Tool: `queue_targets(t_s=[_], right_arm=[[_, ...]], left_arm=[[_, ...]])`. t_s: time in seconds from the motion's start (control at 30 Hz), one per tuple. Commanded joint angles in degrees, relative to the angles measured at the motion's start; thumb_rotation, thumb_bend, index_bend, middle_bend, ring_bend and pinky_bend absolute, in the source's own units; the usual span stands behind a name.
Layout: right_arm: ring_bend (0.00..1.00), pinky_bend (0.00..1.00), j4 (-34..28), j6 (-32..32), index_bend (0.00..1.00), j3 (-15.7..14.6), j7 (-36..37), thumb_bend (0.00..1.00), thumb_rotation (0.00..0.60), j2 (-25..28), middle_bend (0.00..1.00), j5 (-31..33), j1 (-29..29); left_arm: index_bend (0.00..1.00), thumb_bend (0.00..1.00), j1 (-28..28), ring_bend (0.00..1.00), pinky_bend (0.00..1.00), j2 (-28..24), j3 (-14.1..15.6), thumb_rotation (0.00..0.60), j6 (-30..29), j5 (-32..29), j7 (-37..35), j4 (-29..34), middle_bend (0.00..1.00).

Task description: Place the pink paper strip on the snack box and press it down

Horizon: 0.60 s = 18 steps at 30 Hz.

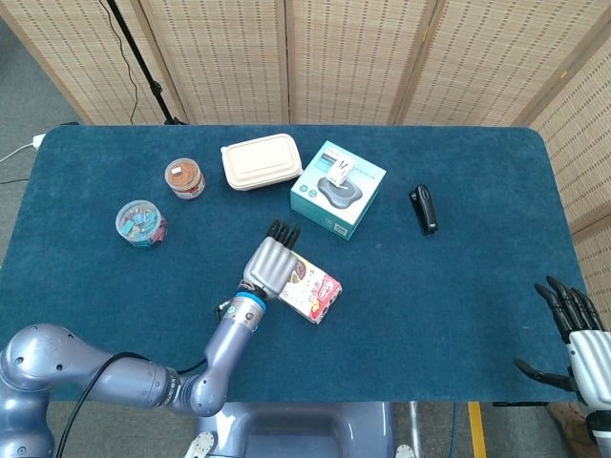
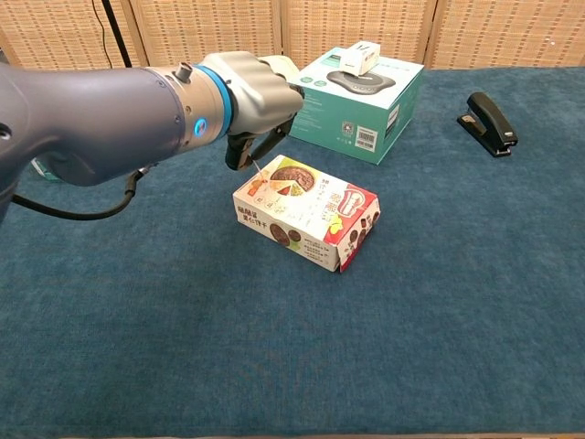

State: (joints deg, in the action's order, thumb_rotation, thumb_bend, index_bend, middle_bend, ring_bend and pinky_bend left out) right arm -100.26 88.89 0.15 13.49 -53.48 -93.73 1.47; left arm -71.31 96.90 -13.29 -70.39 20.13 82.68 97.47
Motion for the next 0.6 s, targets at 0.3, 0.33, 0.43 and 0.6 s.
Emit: queue_targets(t_s=[0.3, 0.33, 0.43, 0.6], right_arm=[[0.00, 0.00, 0.04, -0.30, 0.00, -0.12, 0.53, 0.00, 0.600, 0.20, 0.00, -0.14, 0.18], [0.00, 0.00, 0.05, -0.25, 0.00, -0.14, 0.59, 0.00, 0.600, 0.22, 0.00, -0.20, 0.16], [0.00, 0.00, 0.04, -0.14, 0.00, -0.18, 0.67, 0.00, 0.600, 0.26, 0.00, -0.29, 0.12], [0.00, 0.00, 0.09, -0.01, 0.00, -0.18, 1.21, 0.00, 0.600, 0.42, 0.00, -0.29, 0.07]], left_arm=[[0.64, 0.45, -2.28, 0.00, 0.00, 2.11, 0.81, 0.600, 0.53, -0.89, -1.36, -3.25, 0.00], [0.64, 0.45, -2.54, 0.00, 0.00, 2.39, 0.85, 0.600, 0.46, -1.23, -1.29, -3.58, 0.00], [0.64, 0.45, -3.08, 0.00, 0.00, 3.13, 1.12, 0.600, 0.42, -1.85, -1.05, -4.49, 0.00], [0.63, 0.45, -3.70, 0.00, 0.00, 4.04, 1.53, 0.600, 0.63, -1.24, -1.66, -5.87, 0.00]])
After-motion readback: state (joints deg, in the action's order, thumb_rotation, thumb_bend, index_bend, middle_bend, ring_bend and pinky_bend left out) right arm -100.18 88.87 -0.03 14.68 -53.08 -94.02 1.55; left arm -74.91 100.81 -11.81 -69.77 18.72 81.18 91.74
